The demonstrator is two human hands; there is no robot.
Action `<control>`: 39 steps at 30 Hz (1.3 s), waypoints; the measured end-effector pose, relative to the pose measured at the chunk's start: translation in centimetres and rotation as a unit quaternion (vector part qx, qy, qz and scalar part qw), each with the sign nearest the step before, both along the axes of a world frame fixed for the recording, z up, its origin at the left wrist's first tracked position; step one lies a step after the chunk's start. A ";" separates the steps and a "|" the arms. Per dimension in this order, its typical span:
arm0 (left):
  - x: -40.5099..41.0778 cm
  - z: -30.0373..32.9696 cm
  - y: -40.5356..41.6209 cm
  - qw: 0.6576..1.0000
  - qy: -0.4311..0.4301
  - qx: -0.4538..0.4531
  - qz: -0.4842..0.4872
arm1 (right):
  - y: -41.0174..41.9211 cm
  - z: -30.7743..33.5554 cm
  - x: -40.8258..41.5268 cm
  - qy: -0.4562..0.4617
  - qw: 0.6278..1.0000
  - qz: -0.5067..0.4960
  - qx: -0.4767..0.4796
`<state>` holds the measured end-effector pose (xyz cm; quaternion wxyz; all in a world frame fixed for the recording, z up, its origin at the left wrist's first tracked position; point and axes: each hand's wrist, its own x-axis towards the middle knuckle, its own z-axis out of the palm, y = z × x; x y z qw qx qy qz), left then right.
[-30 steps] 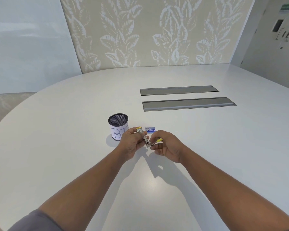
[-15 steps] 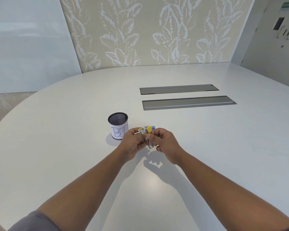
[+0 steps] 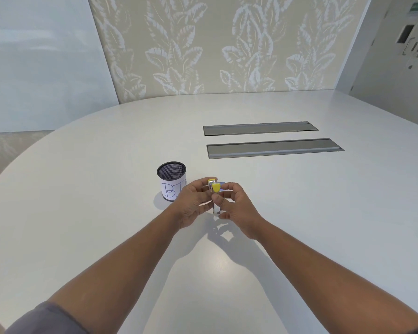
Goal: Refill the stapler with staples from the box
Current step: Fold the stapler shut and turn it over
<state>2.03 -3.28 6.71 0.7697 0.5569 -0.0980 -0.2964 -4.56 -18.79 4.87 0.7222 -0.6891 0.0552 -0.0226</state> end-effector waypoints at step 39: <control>-0.9 -0.9 -0.3 0.932 -0.178 0.308 0.073 | -0.1 -1.4 -1.0 -0.104 0.771 0.034 -0.627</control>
